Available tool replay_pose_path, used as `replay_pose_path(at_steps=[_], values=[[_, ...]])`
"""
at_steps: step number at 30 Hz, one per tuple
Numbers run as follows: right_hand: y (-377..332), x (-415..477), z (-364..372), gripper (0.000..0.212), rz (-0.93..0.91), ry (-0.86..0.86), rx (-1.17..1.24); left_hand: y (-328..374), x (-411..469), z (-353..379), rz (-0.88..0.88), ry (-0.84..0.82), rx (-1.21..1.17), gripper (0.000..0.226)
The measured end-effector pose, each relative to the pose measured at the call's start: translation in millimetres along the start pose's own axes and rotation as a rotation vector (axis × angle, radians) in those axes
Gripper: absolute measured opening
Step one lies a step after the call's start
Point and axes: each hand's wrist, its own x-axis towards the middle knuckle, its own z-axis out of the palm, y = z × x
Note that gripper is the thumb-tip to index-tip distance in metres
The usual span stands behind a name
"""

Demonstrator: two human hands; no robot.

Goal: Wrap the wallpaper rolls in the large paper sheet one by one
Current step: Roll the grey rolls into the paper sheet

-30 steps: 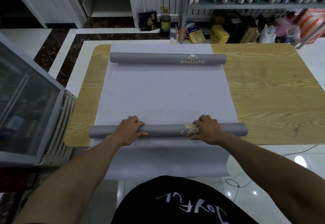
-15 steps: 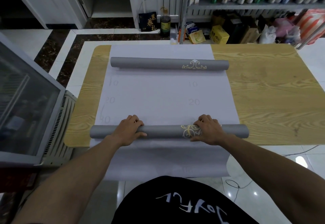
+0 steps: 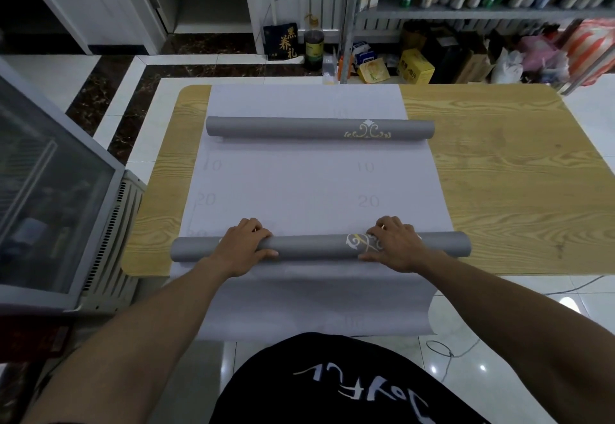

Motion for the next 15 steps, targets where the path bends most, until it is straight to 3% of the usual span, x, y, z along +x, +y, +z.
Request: replay_pose_path(at_steps=[3,9,12,15], values=[[0.2,-1.5,2.5,0.077,-0.015,-0.024,-0.055,0.6,1.9,-1.1,-0.012,-0.056,0.053,0.052],[-0.6,-2.1,3.1,0.065,0.027,0.030,0.046,2.1,-1.9,-5.1,-0.102,-0.066,-0.077,0.061],[-0.2,-2.1,4.2,0.056,0.029,0.026,0.027,-1.0,-3.6,-1.2,-0.078,-0.081,-0.062,0.053],[1.4,-2.6,6.5,0.063,0.015,0.060,0.045,-0.6,-0.5,-1.0,-0.025,0.006,-0.034,0.046]])
